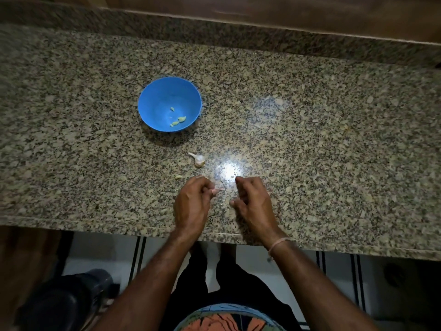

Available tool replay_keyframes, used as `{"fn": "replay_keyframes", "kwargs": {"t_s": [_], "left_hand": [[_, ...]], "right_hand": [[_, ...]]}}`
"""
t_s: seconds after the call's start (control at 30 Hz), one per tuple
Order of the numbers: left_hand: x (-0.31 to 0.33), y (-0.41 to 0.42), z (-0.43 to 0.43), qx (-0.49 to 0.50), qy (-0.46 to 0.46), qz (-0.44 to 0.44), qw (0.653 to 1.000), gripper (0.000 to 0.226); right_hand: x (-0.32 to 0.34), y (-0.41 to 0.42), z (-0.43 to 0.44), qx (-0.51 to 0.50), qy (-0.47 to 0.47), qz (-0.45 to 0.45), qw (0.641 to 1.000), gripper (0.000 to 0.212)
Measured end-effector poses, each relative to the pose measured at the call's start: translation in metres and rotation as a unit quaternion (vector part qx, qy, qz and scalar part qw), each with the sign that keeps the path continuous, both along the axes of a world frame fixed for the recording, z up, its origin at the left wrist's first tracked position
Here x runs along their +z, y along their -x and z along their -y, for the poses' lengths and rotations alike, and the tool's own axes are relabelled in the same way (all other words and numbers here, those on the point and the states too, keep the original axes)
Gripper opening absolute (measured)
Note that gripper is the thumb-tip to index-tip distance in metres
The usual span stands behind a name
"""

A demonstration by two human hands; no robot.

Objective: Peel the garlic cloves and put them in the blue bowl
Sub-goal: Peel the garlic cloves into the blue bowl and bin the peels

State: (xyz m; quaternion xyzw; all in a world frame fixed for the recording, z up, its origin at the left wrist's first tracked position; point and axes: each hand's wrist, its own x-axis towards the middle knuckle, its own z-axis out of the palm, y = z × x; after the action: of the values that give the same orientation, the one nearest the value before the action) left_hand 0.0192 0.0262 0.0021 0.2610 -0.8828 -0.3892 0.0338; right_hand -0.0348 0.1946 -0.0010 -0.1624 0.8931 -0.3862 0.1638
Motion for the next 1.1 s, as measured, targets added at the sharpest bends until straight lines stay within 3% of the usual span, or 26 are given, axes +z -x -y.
{"fn": "replay_keyframes", "kwargs": {"t_s": [0.17,0.37,0.57,0.7,0.9,1.1], "left_hand": [[0.006,-0.02,0.006,0.086,-0.035,0.004,0.996,0.011],[0.009,-0.033,0.006,0.147,-0.074,0.004,0.986,0.013],[0.005,-0.032,0.002,0.167,-0.084,0.018,0.982,0.01],[0.002,-0.034,0.0,0.176,-0.094,0.011,0.98,0.011],[0.0,-0.035,-0.003,0.177,-0.101,0.009,0.979,0.012],[0.0,-0.032,-0.005,0.178,-0.102,0.016,0.979,0.012]], "right_hand": [[-0.005,0.016,0.026,0.045,-0.006,-0.012,0.999,0.041],[-0.005,0.019,0.024,0.105,0.006,-0.053,0.993,0.063],[-0.004,0.024,0.036,0.14,0.035,-0.072,0.987,0.045],[-0.003,0.024,0.026,0.176,0.03,-0.072,0.981,0.058],[-0.012,0.032,0.037,0.128,0.07,-0.032,0.989,0.016],[-0.008,0.028,0.041,0.118,0.045,-0.094,0.988,0.016]]}}
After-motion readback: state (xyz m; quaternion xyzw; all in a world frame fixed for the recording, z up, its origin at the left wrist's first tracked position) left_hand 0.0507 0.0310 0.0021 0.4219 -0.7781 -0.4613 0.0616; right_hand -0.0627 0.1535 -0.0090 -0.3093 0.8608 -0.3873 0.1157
